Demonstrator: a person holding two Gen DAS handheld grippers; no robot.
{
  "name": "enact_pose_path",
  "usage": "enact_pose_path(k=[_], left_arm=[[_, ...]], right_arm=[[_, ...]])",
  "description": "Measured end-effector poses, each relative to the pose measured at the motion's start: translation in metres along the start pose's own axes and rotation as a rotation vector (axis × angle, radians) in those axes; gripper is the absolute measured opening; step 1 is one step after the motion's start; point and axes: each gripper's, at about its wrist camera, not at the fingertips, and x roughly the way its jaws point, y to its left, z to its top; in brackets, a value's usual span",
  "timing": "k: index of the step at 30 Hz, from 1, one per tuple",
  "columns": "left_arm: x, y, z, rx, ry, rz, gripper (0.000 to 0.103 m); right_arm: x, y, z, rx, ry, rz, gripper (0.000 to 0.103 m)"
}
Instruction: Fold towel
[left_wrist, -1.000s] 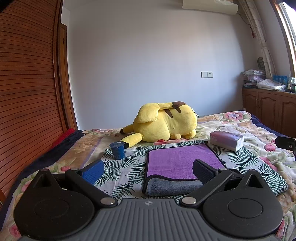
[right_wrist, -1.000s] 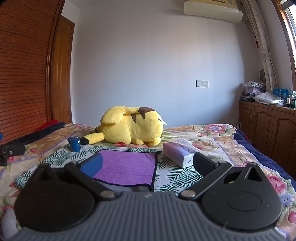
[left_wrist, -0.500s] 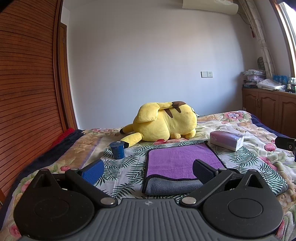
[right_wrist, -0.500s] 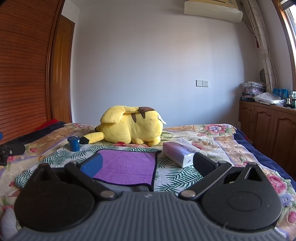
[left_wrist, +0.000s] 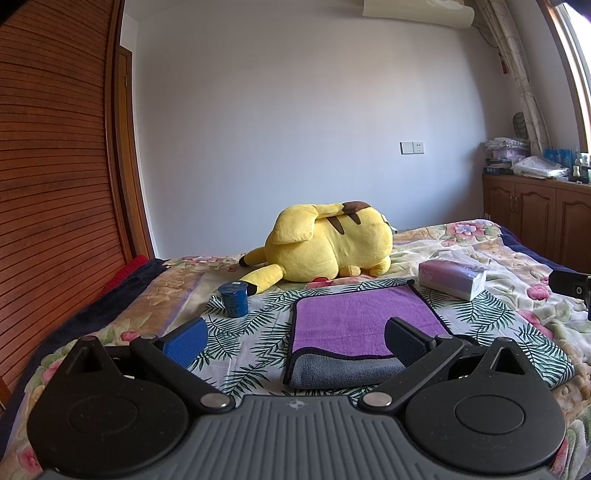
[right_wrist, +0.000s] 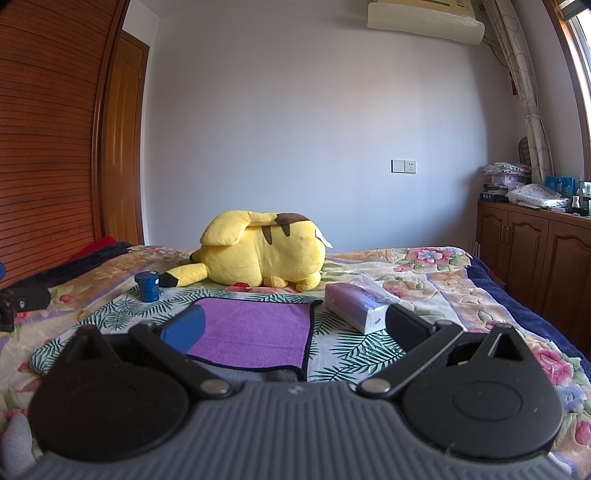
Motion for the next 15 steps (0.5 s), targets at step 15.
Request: enact_pose_path(k=[15], left_arm=[[0.0016, -0.0007, -0.0043, 0.010, 0.027, -0.009, 0.103]], right_arm=[[0.0021, -0.0007, 0.0011, 0.002, 0.012, 0.007, 0.103]])
